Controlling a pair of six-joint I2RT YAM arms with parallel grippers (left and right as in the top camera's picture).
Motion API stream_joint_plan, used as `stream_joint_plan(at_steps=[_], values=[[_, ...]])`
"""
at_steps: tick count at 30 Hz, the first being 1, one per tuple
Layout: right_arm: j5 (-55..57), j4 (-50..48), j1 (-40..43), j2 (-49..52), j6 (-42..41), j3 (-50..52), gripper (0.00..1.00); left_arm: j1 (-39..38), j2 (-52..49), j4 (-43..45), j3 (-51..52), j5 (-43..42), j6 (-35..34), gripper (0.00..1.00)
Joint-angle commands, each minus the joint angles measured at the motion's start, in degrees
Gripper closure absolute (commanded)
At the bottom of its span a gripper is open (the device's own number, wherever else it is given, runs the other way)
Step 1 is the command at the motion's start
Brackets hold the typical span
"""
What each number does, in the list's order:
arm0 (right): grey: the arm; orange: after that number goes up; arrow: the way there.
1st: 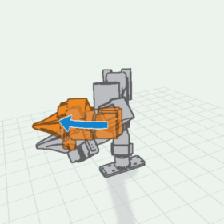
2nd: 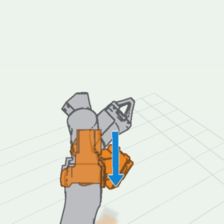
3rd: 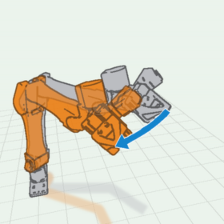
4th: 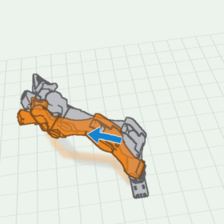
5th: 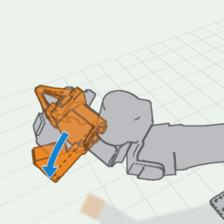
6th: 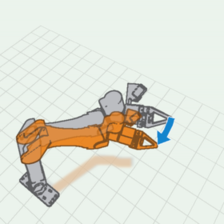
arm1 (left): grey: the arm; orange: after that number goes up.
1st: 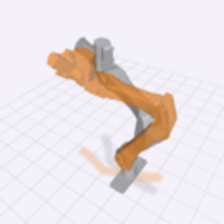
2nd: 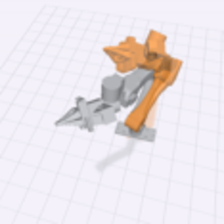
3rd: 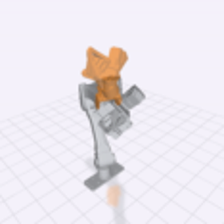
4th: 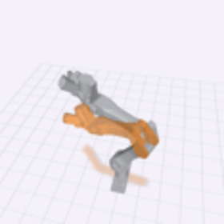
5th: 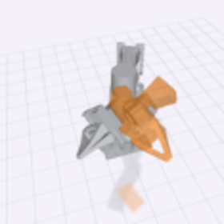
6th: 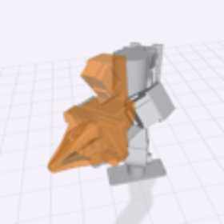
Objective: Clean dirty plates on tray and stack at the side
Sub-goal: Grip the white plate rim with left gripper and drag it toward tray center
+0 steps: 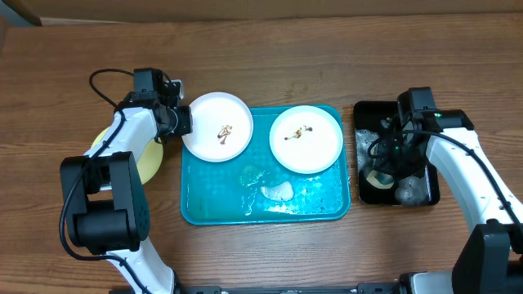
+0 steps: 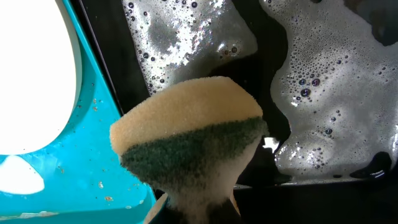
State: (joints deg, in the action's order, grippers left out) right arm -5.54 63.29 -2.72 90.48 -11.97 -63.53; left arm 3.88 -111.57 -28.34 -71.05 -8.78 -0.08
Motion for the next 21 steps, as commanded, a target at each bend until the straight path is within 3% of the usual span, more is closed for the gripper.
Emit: stream_joint_plan(at_steps=[1, 21], values=[[0.52, 0.00, 0.13, -1.20, 0.26, -0.92, 0.96, -0.31, -0.83, -1.44, -0.37, -1.31, -0.35, 0.93], [0.52, 0.04, 0.13, -1.20, 0.26, -0.92, 0.96, -0.13, 2.86, -7.80, -1.51, 0.39, -0.42, 0.95]])
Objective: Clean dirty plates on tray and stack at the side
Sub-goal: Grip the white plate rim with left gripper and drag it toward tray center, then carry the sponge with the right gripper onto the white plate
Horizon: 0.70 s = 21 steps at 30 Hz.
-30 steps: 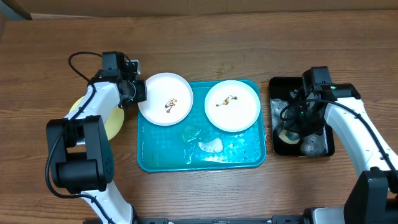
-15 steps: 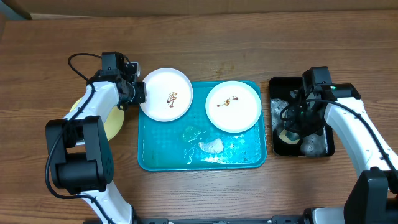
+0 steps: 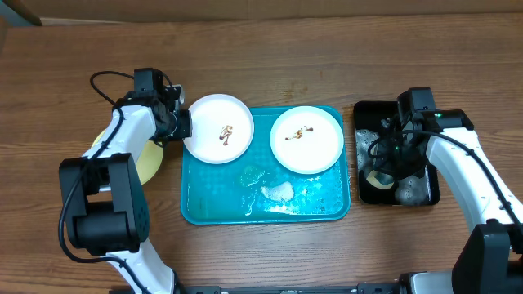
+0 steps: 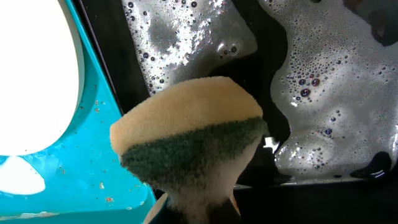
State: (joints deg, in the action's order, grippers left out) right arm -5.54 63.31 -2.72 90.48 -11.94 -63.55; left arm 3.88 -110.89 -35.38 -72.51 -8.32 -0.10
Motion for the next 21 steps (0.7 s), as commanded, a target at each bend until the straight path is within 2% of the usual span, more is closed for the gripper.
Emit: stream_joint_plan(at_steps=[1, 6, 14, 21], values=[[0.55, 0.02, 0.13, -1.22, 0.24, -0.90, 0.96, -0.15, 2.69, -1.44, -0.04, -0.04, -0.87, 0.96], [0.52, 0.00, 0.13, -1.20, 0.24, -0.90, 0.96, -0.15, 4.59, -6.25, -0.04, -0.09, -3.10, 0.96], [0.11, 0.22, 0.11, -1.22, 0.20, -0.90, 0.96, -0.31, 5.40, -20.00, -0.02, -0.74, -10.12, 0.96], [-8.63, 0.50, -1.60, -1.20, 0.37, -0.90, 0.96, -3.32, 5.40, -26.51, 0.55, -0.68, -11.30, 0.96]])
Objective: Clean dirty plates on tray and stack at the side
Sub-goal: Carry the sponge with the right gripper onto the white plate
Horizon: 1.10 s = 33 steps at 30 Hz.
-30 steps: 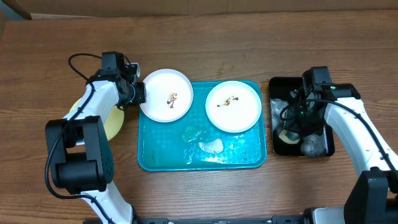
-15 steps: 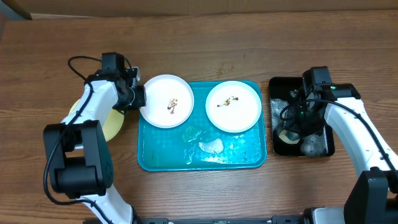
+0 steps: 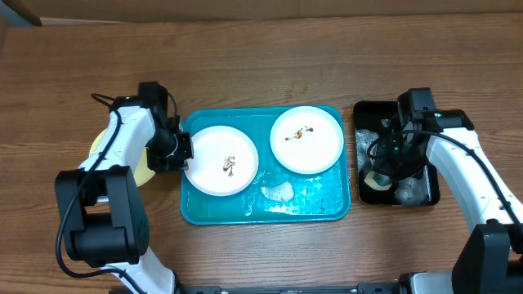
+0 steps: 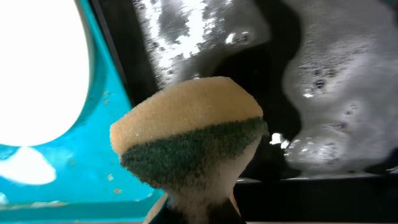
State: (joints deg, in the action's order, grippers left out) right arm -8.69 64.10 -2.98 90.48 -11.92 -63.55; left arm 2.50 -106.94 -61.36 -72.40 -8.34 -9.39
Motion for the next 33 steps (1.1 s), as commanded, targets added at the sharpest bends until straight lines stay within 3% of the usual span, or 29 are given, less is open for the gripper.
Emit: stream_joint_plan(at_steps=[1, 7, 18, 33], values=[[-7.21, -0.44, -2.40, -1.22, 0.85, -0.90, 0.96, -2.84, 1.44, -0.55, 0.83, -0.50, -2.03, 0.96], [-14.64, -4.39, -12.98, -1.22, 1.05, -0.92, 0.96, -7.54, 1.42, 0.20, 5.40, 0.37, -5.14, 0.96], [-10.62, -25.62, -33.24, -0.57, -16.81, -0.90, 0.96, -10.93, 1.42, 1.40, 10.34, 1.07, -8.26, 0.96], [-9.01, -40.89, -44.44, 14.19, -28.50, -0.90, 0.96, -10.95, 1.42, 1.40, 10.34, 1.07, -8.68, 0.96]])
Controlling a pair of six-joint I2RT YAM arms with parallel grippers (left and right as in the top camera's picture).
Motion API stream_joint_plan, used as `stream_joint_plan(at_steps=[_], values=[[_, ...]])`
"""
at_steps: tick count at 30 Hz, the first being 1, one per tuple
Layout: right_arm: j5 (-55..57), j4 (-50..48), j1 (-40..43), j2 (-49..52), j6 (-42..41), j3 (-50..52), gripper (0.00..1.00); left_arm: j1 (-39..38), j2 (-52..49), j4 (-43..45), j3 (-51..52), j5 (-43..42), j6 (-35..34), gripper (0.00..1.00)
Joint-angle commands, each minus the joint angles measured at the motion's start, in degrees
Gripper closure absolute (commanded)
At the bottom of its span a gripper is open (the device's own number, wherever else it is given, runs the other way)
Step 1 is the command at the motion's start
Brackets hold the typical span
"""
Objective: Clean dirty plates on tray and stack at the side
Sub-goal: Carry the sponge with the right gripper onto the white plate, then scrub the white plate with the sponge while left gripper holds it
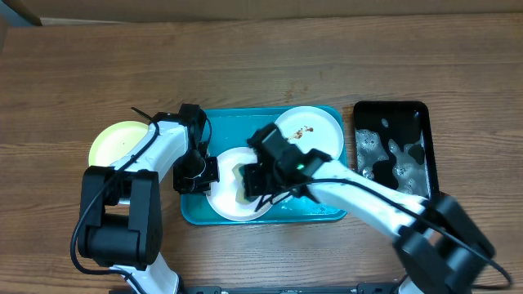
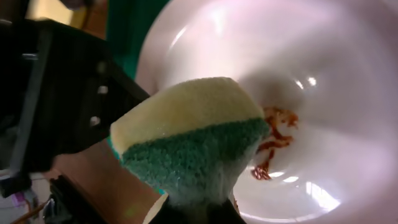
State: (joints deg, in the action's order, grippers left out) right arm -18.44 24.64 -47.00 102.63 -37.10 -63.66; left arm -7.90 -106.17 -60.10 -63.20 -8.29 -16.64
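A white plate (image 1: 222, 204) with a brown stain (image 2: 273, 142) lies in the front left of the teal tray (image 1: 327, 202). My left gripper (image 1: 198, 175) is shut on its left rim. My right gripper (image 1: 250, 184) reaches across the tray and is shut on a yellow and green sponge (image 2: 186, 134), held just above this plate beside the stain. Whether the sponge touches the plate cannot be told. A second white plate (image 1: 315, 140) with a brown smear lies in the tray's back right.
A black basin (image 1: 392, 151) of soapy water stands right of the tray. A pale yellow-green plate (image 1: 117, 140) lies on the table left of the tray. The right arm lies across the tray's front right corner.
My right gripper has left the black basin with the sponge and now hangs over the stained plate. The left gripper and the plate have shifted toward the tray's front.
The left gripper first held the stained plate over the tray's back left corner while the right held the sponge over the soapy basin. Then the plate lay in the tray's left half. Now it is at the front left, with the sponge over it.
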Motion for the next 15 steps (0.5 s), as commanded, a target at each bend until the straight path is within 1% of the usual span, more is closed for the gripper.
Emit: stream_joint_plan(at_steps=[1, 6, 12, 15], values=[[0.72, -2.27, -0.61, 3.02, -3.69, -0.79, 0.96, -0.55, 0.66, 0.15, 1.11, 1.03, -1.44, 0.96], [-0.09, -5.35, -1.55, 7.41, -3.67, -0.81, 0.96, -0.55, 0.66, 0.15, 1.14, 1.03, -1.46, 0.96], [0.07, -5.03, -1.73, 12.50, -3.65, -0.79, 0.96, -0.55, 0.66, 0.13, 1.14, 1.03, -1.62, 0.96], [4.72, -2.75, -0.83, 13.40, -3.67, -0.81, 0.96, -0.55, 0.66, 0.11, 1.14, 1.05, -1.60, 0.96]])
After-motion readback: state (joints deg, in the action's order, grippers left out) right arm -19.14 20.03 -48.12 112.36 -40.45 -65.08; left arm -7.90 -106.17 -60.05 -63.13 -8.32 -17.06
